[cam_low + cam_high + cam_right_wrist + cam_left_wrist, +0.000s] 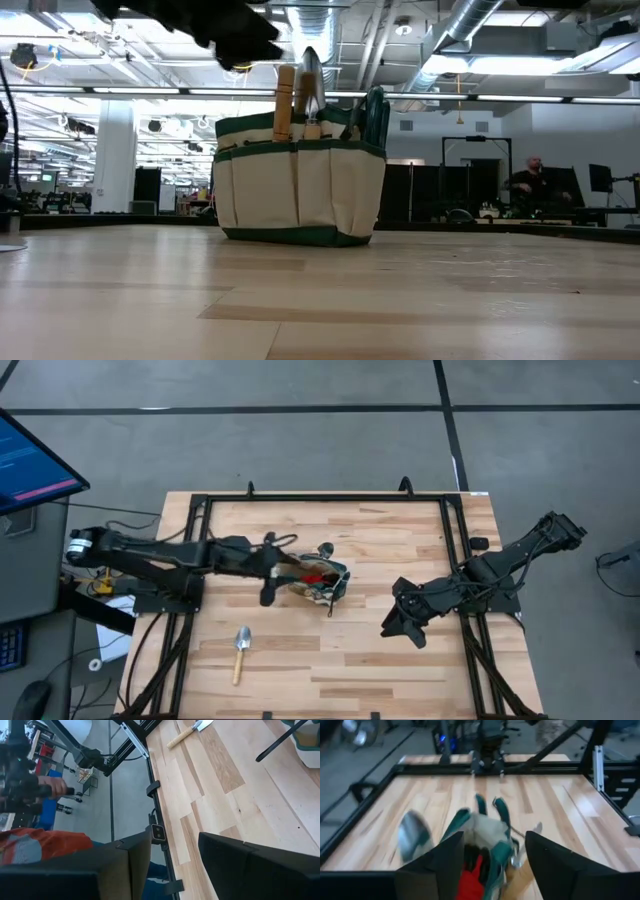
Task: Pick & Place Garden tools in Gardening bag
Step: Put the brown trowel into the gardening bag
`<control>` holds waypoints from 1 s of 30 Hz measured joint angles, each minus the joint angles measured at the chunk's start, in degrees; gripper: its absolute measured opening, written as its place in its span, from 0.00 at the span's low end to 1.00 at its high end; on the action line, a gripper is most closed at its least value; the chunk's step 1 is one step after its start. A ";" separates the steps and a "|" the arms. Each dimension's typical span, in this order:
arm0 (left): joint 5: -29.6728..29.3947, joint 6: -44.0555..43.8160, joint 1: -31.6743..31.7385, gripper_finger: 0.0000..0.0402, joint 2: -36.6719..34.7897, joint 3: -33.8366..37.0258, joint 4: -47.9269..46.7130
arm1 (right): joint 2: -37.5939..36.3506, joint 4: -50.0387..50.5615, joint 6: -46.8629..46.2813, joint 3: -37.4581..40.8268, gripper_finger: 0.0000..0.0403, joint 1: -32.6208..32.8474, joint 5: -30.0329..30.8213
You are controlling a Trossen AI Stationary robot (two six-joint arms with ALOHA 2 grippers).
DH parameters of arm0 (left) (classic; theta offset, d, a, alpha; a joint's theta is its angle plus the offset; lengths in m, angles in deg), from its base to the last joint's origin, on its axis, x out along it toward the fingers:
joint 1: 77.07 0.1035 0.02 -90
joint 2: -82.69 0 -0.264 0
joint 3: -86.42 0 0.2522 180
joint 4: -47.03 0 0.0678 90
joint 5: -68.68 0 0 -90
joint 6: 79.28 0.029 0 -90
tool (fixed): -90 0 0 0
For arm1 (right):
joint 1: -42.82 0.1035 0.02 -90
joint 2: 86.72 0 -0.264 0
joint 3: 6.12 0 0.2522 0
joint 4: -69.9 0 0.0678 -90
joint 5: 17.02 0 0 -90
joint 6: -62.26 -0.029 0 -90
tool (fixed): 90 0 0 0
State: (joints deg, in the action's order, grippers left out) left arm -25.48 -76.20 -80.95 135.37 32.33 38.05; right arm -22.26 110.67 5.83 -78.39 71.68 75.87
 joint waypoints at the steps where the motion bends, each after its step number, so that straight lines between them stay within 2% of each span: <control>1: -1.07 -1.81 -0.42 0.54 -1.36 -0.63 -2.73 | 0.00 -0.01 -0.01 -0.01 0.39 0.00 0.00; 6: -8.18 -9.65 -4.30 0.58 -6.42 -4.92 -16.18 | 0.00 0.17 0.01 0.01 0.39 0.00 0.00; 9: -12.71 -16.34 -7.47 0.57 -7.31 -7.78 -27.72 | 0.00 0.22 -0.01 0.01 0.39 0.00 0.04; 12: -13.66 -26.13 -10.27 0.56 -7.11 -10.08 -38.57 | 0.00 0.25 -0.01 0.01 0.39 -0.07 0.42; 15: -11.00 -36.79 -12.71 0.55 -5.97 -10.75 -46.27 | 0.36 0.34 -0.03 0.01 0.39 -0.07 2.13; 22: 1.67 -64.68 -19.04 0.51 0.21 -10.74 -60.78 | 0.50 0.97 -0.01 0.01 0.39 -0.11 3.15; 26: 2.31 -76.45 -23.86 0.49 5.15 -10.74 -61.34 | 0.50 0.93 0.01 0.01 0.39 -0.11 4.73; 30: 1.79 -82.98 -27.83 0.48 10.78 -10.73 -61.28 | 0.50 1.02 0.76 0.01 0.39 -0.11 5.16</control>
State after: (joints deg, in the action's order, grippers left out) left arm -23.69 -159.17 -108.77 146.14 21.60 -23.23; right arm -21.75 111.69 6.58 -78.38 71.57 81.03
